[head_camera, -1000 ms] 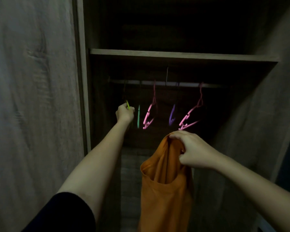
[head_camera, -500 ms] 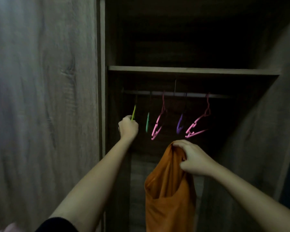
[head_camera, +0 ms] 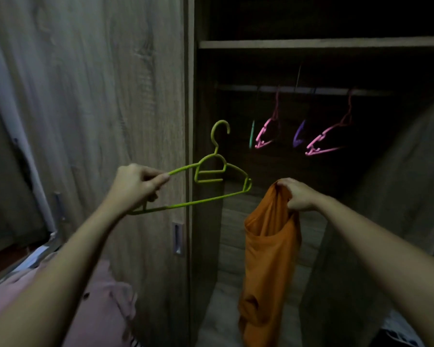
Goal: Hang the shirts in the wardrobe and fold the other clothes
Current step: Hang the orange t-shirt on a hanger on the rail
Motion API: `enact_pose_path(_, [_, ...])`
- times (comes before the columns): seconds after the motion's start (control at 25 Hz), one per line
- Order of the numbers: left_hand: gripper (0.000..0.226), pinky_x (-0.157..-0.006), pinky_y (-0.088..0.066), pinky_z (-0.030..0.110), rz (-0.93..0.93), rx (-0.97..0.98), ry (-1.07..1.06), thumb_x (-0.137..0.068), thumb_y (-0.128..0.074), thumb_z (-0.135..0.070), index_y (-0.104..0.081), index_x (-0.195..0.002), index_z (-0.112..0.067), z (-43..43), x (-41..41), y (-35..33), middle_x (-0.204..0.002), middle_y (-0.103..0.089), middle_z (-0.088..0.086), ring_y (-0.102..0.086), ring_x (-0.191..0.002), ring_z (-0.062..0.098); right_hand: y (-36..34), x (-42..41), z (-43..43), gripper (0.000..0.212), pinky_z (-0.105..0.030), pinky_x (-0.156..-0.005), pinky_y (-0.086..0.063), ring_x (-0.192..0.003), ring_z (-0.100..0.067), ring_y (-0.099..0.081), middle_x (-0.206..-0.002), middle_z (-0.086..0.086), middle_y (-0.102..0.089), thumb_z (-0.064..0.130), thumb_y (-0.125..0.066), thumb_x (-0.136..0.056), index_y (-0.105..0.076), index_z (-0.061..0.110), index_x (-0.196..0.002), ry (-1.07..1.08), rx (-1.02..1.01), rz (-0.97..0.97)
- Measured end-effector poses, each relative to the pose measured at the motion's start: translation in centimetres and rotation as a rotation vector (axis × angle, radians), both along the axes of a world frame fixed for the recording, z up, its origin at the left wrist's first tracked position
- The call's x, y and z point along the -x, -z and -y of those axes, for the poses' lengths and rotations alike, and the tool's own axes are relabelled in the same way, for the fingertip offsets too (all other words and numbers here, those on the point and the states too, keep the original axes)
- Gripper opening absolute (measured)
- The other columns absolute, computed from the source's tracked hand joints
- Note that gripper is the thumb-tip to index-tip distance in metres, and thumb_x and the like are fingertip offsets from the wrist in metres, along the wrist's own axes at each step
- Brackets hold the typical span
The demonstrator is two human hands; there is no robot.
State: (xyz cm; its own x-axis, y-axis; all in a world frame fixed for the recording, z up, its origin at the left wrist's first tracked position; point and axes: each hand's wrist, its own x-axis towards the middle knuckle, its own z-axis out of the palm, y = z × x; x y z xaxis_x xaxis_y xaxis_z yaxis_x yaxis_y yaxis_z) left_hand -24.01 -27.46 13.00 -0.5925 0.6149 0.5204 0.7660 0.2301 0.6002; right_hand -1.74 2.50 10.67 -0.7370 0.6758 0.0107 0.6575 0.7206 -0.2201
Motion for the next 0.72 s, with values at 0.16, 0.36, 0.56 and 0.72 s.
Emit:
enact_pose_path(0.16, [0.009, -0.048, -0.042, 0.007, 0.034, 0.014, 0.11, -0.08, -0.069, -0.03, -0.073, -0.072, -0.028, 4.5, 0.6, -0.4, -0.046, -0.063, -0.002, -0.058, -0.04, 0.006, 0.3, -0.6, -1.0, 0.082, -0.035, -0.107, -0.038, -0.137, -0.026, -0.028, -0.154, -0.003, -0.018, -0.001, -0.06, -0.073, -0.025, 0.018, -0.145, -0.008, -0.045, 0.07])
enact_pose_path(0.36, [0.007, -0.048, -0.044, 0.008, 0.029, -0.013, 0.208, -0.08, -0.068, -0.028, -0.07, -0.075, -0.032, 2.0, -0.8, 2.3, -0.05, -0.065, -0.008, -0.061, -0.042, 0.005, -0.9, 0.7, 1.2, 0.084, -0.03, -0.087, -0.045, -0.133, -0.025, -0.028, -0.155, 0.009, -0.012, 0.001, -0.058, -0.075, -0.022, 0.027, -0.146, -0.188, -0.153, 0.14])
enact_pose_path(0.56, [0.009, -0.048, -0.053, 0.024, 0.011, -0.261, 0.21, -0.084, -0.068, -0.013, -0.073, -0.086, -0.02, -3.5, -3.6, 10.2, -0.054, -0.066, -0.017, -0.062, -0.044, 0.003, -3.2, 1.6, 4.1, 0.082, -0.034, -0.108, -0.033, -0.137, -0.022, -0.024, -0.155, 0.003, -0.016, -0.003, -0.059, -0.077, -0.023, 0.02, -0.146, -0.396, -0.099, 0.004])
enact_pose_path(0.72, [0.017, -0.045, -0.05, 0.019, 0.33, -0.559, 0.229, -0.084, -0.064, -0.007, -0.069, -0.089, -0.023, -5.0, -5.0, 12.5, -0.062, -0.069, -0.012, -0.061, -0.044, 0.006, -5.3, 0.6, 4.6, 0.06, -0.04, -0.098, -0.028, -0.104, -0.011, -0.033, -0.138, 0.008, -0.044, 0.043, -0.047, -0.092, -0.018, 0.042, -0.145, -0.455, -0.466, -0.119])
